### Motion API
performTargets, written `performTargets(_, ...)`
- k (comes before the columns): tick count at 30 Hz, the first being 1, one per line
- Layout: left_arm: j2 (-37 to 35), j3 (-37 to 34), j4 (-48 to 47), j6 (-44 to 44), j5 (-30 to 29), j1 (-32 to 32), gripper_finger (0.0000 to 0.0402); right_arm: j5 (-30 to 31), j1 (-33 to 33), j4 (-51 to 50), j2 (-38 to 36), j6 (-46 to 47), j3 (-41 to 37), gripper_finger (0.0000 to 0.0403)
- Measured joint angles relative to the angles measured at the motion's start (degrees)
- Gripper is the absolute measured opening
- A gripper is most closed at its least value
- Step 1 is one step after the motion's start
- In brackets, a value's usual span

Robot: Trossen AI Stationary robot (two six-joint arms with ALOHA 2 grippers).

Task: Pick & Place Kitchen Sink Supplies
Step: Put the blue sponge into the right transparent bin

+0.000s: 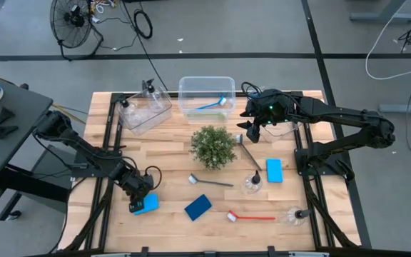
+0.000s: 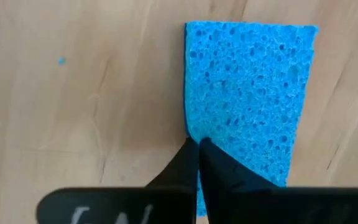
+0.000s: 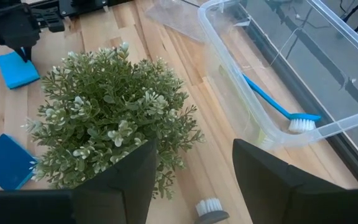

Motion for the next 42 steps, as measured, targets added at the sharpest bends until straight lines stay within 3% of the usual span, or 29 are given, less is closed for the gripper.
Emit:
performTargets(13, -0.07, 3.83, 0.06, -1.52, 0.01, 0.04, 0.0001, -0.02, 0.0, 0.0, 0.0, 0.02, 0.0, 0.0213)
performTargets(20, -0.09, 9.53, -2.88, -1.14, -4.2, 1.14, 0.0001, -0.09, -0.01, 2.22, 0.0, 0.04, 0.0, 0.0213)
performTargets(28, -0.09, 19.52, -9.96, 7.48, -10.27, 7.01, 0.0, -0.18, 0.0, 7.01, 0.0, 0.04, 0.0, 0.0213)
performTargets(42, -0.13, 38.78, -20.16, 28.58, -14.57, 21.62, 0.0, -2.8, -0.02, 9.34, 0.0, 2.25, 0.0, 0.0213)
